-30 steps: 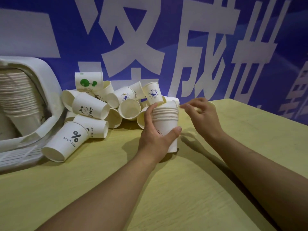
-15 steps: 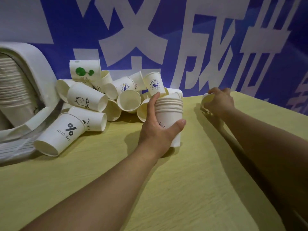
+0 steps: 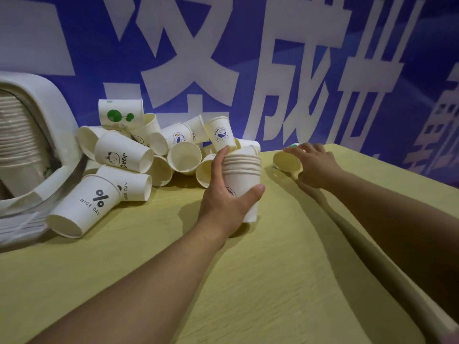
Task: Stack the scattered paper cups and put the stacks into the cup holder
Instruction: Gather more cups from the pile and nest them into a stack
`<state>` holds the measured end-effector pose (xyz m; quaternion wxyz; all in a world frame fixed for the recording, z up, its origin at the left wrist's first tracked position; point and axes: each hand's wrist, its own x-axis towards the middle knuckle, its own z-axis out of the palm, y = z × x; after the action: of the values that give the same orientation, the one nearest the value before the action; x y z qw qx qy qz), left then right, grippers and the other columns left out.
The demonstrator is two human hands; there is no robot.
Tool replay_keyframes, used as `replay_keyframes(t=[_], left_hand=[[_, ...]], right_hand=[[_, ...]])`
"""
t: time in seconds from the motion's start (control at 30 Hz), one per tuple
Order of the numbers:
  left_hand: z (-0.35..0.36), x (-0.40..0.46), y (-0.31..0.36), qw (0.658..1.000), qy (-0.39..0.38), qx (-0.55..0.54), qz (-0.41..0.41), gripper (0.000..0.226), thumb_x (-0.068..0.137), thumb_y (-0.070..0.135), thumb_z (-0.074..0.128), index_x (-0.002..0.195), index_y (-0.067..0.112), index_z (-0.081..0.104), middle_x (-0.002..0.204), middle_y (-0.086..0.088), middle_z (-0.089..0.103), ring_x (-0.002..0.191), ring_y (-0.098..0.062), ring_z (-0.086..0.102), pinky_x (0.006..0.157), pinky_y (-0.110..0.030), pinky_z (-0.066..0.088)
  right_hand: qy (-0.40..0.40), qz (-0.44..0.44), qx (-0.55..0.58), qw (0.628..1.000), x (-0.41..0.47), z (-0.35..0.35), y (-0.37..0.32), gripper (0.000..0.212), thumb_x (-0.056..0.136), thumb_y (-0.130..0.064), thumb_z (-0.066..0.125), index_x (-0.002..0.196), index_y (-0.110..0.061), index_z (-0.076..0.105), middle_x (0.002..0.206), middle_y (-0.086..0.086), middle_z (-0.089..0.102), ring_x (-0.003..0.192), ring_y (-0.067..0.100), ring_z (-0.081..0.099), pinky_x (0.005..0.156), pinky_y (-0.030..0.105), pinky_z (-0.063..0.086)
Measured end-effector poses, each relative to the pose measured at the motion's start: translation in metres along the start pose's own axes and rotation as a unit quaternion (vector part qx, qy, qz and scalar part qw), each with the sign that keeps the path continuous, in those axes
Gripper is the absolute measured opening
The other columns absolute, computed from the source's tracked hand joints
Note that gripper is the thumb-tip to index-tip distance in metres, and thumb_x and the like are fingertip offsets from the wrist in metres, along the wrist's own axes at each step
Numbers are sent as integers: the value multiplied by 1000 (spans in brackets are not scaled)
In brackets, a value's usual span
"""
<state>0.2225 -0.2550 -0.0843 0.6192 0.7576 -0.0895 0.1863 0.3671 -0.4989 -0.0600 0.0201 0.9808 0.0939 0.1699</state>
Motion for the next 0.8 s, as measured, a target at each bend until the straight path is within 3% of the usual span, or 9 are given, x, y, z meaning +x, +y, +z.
replay_keyframes(t=[0.1, 0.2, 0.3, 0.37, 0.47, 0.6, 0.7, 0.8], left_hand=[[0, 1, -3, 1000, -2, 3, 1, 90, 79, 39, 82, 139, 63, 20, 126, 23, 40, 102, 5, 53, 89, -37, 55], [1, 3, -6, 1000, 4, 3, 6, 90, 79, 38, 82, 139, 63, 21, 128, 26, 39, 101, 9, 51, 83, -24, 51], [1, 5, -9, 1000, 5, -1, 3, 89, 79, 38, 82, 138, 64, 21, 131, 25, 38, 100, 9, 51, 74, -13, 44], [2, 6, -11, 1000, 6, -8, 3, 89, 78, 38, 82, 139, 64, 22, 129, 29, 40, 100, 9, 52, 71, -9, 43], [1, 6, -11, 1000, 8, -10, 5, 88, 78, 38, 83, 137, 65, 23, 121, 34, 43, 102, 8, 53, 77, -15, 48], [1, 4, -8, 1000, 3, 1, 7, 89, 78, 39, 82, 138, 64, 21, 129, 25, 42, 105, 4, 53, 86, -28, 52], [0, 3, -5, 1000, 0, 13, 9, 88, 79, 39, 82, 136, 66, 19, 134, 20, 39, 101, 5, 51, 77, -19, 48], [0, 2, -4, 1000, -9, 16, 8, 88, 79, 39, 82, 134, 67, 20, 136, 19, 41, 100, 0, 54, 72, -16, 46]], right_hand=[[-1, -45, -84, 995, 22, -6, 8, 78, 85, -28, 75, 148, -39, 31, 145, 1, 42, 134, 30, 35, 108, 50, 35], [-5, -54, -119, 991, 45, -11, 8, 77, 83, -27, 77, 147, -37, 35, 145, 2, 44, 135, 30, 36, 108, 49, 36], [-29, -51, -75, 995, 64, -12, 7, 75, 79, -34, 81, 143, -34, 42, 147, 1, 43, 138, 30, 34, 110, 53, 34], [-61, -50, -33, 996, 71, -13, 7, 74, 77, -41, 82, 139, -33, 43, 144, 0, 49, 134, 29, 42, 107, 52, 38], [-83, -55, -8, 995, 70, -12, 5, 76, 75, -52, 79, 136, -34, 38, 133, -2, 59, 118, 25, 57, 103, 48, 42], [-53, -67, -40, 996, 56, -9, 7, 73, 78, -61, 71, 137, -38, 35, 140, -3, 51, 122, 28, 54, 105, 53, 37], [-72, -26, 31, 997, 42, -15, 5, 67, 81, -52, 72, 137, -38, 37, 138, -1, 50, 113, 26, 57, 93, 41, 53], [-42, 12, 170, 985, 23, -24, -3, 62, 84, -40, 74, 137, -33, 42, 128, 2, 54, 104, 22, 59, 79, 29, 57]])
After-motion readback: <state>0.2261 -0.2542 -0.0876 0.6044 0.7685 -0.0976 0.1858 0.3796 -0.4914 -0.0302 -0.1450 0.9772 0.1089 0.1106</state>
